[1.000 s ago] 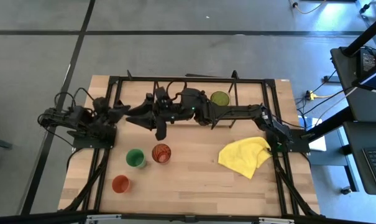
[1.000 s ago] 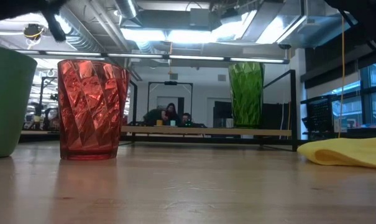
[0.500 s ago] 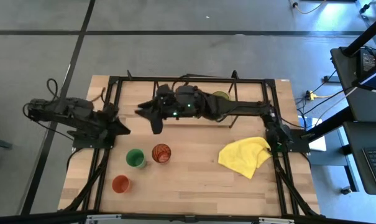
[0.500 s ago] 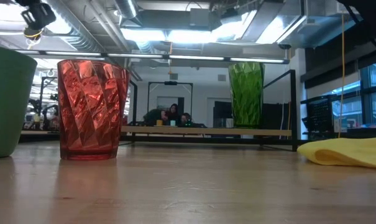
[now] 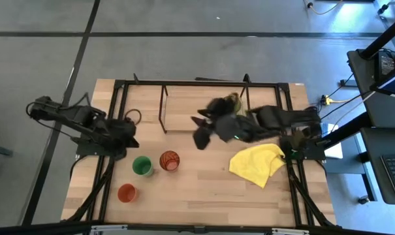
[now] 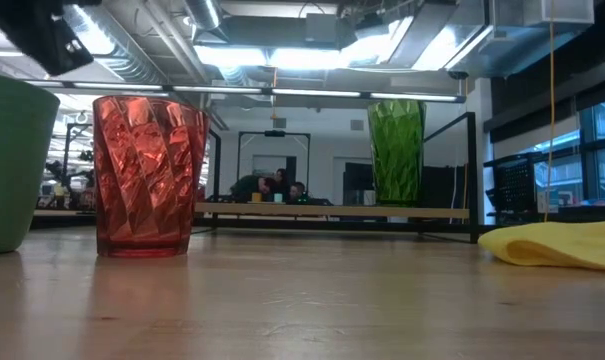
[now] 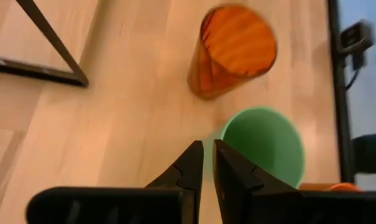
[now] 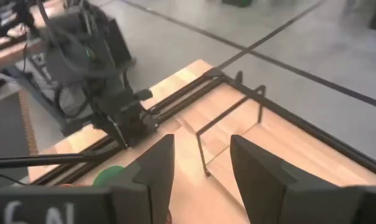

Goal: Stack small to large cups/mugs on shelf
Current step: Put the green cup on the shelf

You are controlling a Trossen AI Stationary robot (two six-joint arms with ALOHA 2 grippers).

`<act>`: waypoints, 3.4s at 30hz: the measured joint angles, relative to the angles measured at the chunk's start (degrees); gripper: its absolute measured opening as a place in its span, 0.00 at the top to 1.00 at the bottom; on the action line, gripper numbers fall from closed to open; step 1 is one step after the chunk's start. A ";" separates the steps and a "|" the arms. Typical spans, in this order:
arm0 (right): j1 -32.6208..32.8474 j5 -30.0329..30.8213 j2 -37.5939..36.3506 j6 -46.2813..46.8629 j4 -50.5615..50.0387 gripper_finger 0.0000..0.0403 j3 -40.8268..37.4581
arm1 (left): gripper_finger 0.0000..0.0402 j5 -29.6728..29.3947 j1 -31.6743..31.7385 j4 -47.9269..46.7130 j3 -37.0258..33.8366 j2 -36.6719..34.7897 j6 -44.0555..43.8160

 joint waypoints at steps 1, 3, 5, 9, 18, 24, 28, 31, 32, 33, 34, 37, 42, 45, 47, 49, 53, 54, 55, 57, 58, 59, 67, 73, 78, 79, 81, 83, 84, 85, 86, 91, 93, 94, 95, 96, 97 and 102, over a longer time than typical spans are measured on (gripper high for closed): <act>1.10 1.85 -0.64 1.19 -1.21 0.61 0.00 | 0.93 -0.06 -0.46 0.23 -0.78 0.41 -0.35; 3.37 4.72 -1.70 3.63 -3.69 0.61 0.00 | 0.93 0.02 -1.83 1.00 -2.09 0.97 -1.41; 5.32 7.34 -2.52 6.32 -5.63 0.61 0.00 | 0.93 0.08 -3.55 1.74 -2.48 0.90 -2.29; 8.17 10.18 -3.38 11.19 -10.16 0.61 0.00 | 0.93 0.27 -6.26 3.52 -2.46 0.87 -4.38; 10.12 10.20 -3.27 18.01 -16.40 0.61 -0.39 | 0.79 1.19 -12.04 4.65 -2.50 2.45 -9.12; 10.13 10.18 -3.27 17.50 -16.37 0.61 -0.39 | 0.72 -3.18 -13.04 4.50 -2.50 5.73 -8.01; 10.13 10.20 -3.27 17.40 -16.37 0.61 -0.39 | 0.72 -3.27 -13.04 4.51 -2.52 9.51 -7.75; 10.13 10.18 -3.27 17.38 -16.35 0.61 -0.39 | 0.72 -3.60 -13.04 4.54 -2.52 11.95 -6.65; 10.13 10.18 -3.27 17.38 -16.35 0.61 -0.39 | 0.72 -3.77 -13.04 4.54 -2.52 12.77 -6.41; 10.13 10.18 -3.27 17.38 -16.34 0.61 -0.39 | 0.72 -4.12 -13.04 4.52 -2.52 13.48 -5.99; 10.13 10.18 -3.27 17.39 -16.35 0.61 -0.39 | 0.72 -4.75 -13.04 4.51 -2.52 14.23 -5.42; 10.13 10.13 -3.27 17.40 -16.20 0.61 -0.39 | 0.72 -6.04 -13.02 4.52 -2.52 16.32 -4.94; 10.13 9.78 -3.27 17.39 -16.11 0.61 -0.39 | 0.72 -7.04 -13.00 4.57 -2.52 19.48 -4.53; 10.13 9.74 -3.27 17.29 -16.11 0.61 -0.39 | 0.74 -7.03 -13.00 4.61 -2.52 20.91 -4.35; 10.13 9.70 -3.27 17.23 -16.11 0.61 -0.39 | 0.77 -6.90 -13.00 4.71 -2.52 21.44 -4.22; 10.25 9.69 -3.27 17.23 -16.11 0.61 -0.39 | 0.83 -6.84 -13.00 5.24 -2.52 21.58 -3.62; 10.80 9.68 -3.27 17.45 -16.13 0.61 -0.39 | 0.97 -6.73 -12.06 6.00 -2.49 21.53 -3.65; 10.99 9.70 -3.27 17.47 -16.12 0.61 -0.39 | 0.98 -6.83 -11.64 5.91 -2.30 21.49 -3.79; 11.26 9.70 -3.27 17.47 -16.11 0.61 -0.39 | 0.98 -7.02 -11.20 5.50 -1.97 21.52 -3.75; 11.69 9.70 -3.27 17.76 -16.13 0.61 -0.39 | 0.99 -7.69 -10.03 3.51 -0.46 21.56 -3.17; 11.97 9.71 -3.27 18.33 -16.15 0.61 -0.39 | 0.99 -8.13 -9.25 2.44 0.72 21.56 -2.33; 12.11 9.77 -3.27 18.84 -16.17 0.61 -0.39 | 0.99 -8.51 -8.36 1.28 2.21 21.56 -1.47; 14.87 13.86 -3.27 21.09 -17.18 0.61 -0.39 | 0.99 -9.98 0.96 -2.22 22.15 22.23 7.47; 17.45 17.97 -3.25 26.20 -19.74 0.61 -0.39 | 1.00 -12.70 7.69 -3.76 34.71 28.43 15.58; 19.89 19.25 -3.25 29.60 -20.66 0.61 -0.39 | 1.00 -13.13 10.99 -4.99 42.04 34.99 23.95; 20.41 19.27 -3.25 30.99 -21.89 0.61 -0.43 | 1.00 -12.44 11.82 -3.72 43.18 36.39 25.58; 21.36 20.58 -3.15 34.44 -23.94 0.61 -1.30 | 1.00 -10.34 13.83 -1.21 45.44 40.07 28.37; 22.45 21.83 -2.98 38.44 -26.09 0.61 -2.51 | 1.00 -9.17 16.29 -1.33 47.61 44.49 31.13; 22.87 22.18 -2.96 40.25 -26.61 0.61 -3.28 | 1.00 -9.13 17.58 -1.52 48.86 46.77 32.65; 23.28 22.68 -2.96 41.93 -26.74 0.61 -4.07 | 1.00 -8.93 19.00 -1.48 50.21 48.85 33.80; 23.64 23.12 -2.96 43.20 -26.81 0.61 -4.85 | 1.00 -7.92 20.54 -1.72 51.71 50.80 34.52; 24.87 23.58 -3.02 47.49 -24.68 0.61 -8.33 | 1.00 2.97 28.53 -1.24 58.41 58.62 36.83; 25.22 24.12 -3.00 48.51 -23.14 0.61 -9.93 | 1.00 3.84 31.23 -1.36 60.87 61.90 37.31; 25.43 24.29 -2.98 49.15 -22.76 0.61 -10.61 | 1.00 5.13 32.45 -1.36 62.05 63.41 37.31; 25.49 24.67 -2.99 49.52 -21.86 0.61 -11.43 | 1.00 6.23 33.57 -1.41 63.07 64.97 37.27; 25.49 25.18 -3.04 49.66 -20.45 0.61 -12.26 | 1.00 6.93 34.48 -1.45 64.02 66.30 37.25; 25.49 25.77 -3.07 49.77 -19.44 0.61 -13.10 | 1.00 7.08 35.16 -1.44 64.89 67.67 37.25; 25.49 26.45 -3.05 49.80 -16.05 0.61 -15.46 | 1.00 8.76 37.24 -2.07 67.92 73.54 37.25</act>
